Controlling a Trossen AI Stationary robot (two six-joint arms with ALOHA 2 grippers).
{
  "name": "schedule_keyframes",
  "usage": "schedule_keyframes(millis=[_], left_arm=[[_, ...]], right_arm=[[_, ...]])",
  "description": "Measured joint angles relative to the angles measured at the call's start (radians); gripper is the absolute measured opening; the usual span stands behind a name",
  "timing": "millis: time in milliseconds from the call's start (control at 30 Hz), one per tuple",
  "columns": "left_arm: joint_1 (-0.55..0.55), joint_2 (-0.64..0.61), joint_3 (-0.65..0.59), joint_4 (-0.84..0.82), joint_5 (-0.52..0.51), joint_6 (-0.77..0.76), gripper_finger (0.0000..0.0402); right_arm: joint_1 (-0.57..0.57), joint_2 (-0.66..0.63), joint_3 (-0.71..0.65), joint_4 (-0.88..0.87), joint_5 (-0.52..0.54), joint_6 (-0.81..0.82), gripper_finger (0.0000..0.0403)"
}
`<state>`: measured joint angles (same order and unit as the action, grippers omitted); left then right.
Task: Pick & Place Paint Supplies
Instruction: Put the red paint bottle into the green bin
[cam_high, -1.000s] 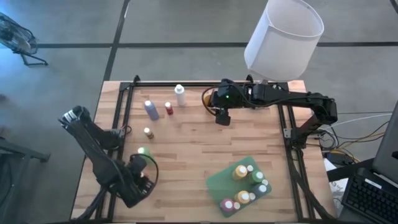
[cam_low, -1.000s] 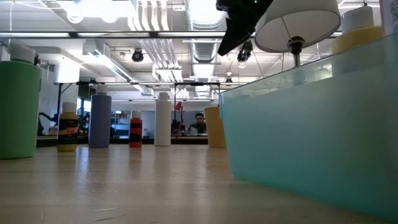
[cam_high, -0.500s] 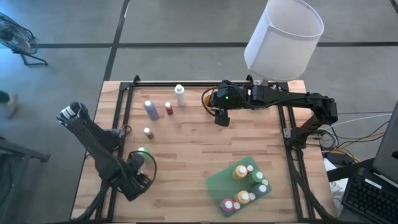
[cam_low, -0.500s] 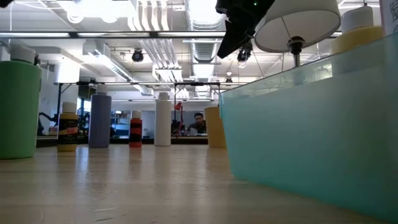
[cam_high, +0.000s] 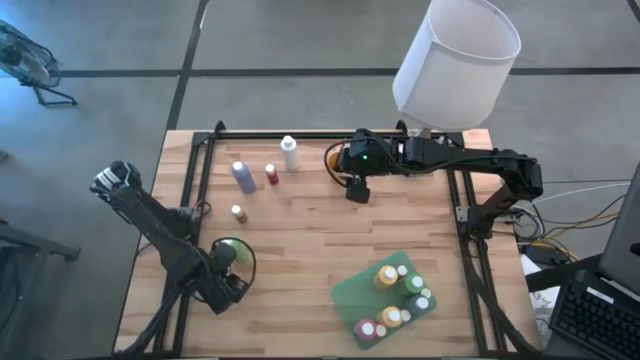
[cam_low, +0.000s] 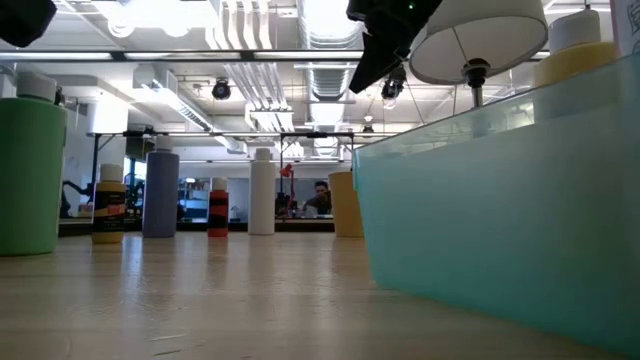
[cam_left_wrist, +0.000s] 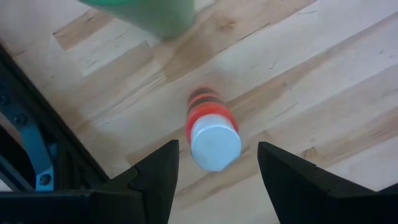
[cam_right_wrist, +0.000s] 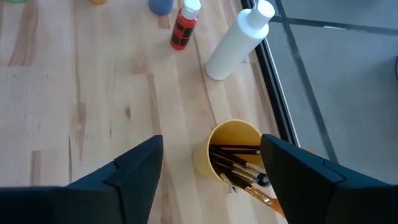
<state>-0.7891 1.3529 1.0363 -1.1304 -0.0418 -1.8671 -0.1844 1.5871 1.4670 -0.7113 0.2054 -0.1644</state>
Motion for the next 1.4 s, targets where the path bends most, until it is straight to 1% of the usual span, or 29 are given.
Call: schedule_keyframes(millis=[267, 467, 733, 900, 1133, 1267, 1400], left_arm=[[0.01, 0.0, -0.029, 0.037, 0.001, 0.0, 0.0223], [0.012, 0.0, -0.029, 0.039, 0.001, 0.002, 0.0223], [0.013, 0.0, -0.056, 0.043, 0.005, 0.008, 0.0222], [0.017, 0.0, -0.087, 0.086, 0.024, 0.013, 0.0222], [0.017, 0.0, -0.085, 0.089, 0.024, 0.031, 0.022], [0.017, 0.0, -0.085, 0.089, 0.024, 0.032, 0.0203], [0.017, 0.0, -0.085, 0.089, 0.024, 0.034, 0.0167]], right_arm=[[-0.012, 0.0, -0.003, 0.006, 0.001, -0.016, 0.0239], [-0.019, 0.0, -0.012, 0.015, 0.0, -0.019, 0.0231], [-0.022, 0.0, -0.013, 0.016, 0.0, -0.023, 0.0249], [-0.022, 0.0, -0.013, 0.02, 0.0, -0.023, 0.026], [-0.022, 0.0, -0.013, 0.047, 0.0, -0.03, 0.0262], [-0.022, 0.0, -0.013, 0.049, 0.0, -0.031, 0.0249], [-0.022, 0.0, -0.013, 0.049, 0.0, -0.03, 0.0234]])
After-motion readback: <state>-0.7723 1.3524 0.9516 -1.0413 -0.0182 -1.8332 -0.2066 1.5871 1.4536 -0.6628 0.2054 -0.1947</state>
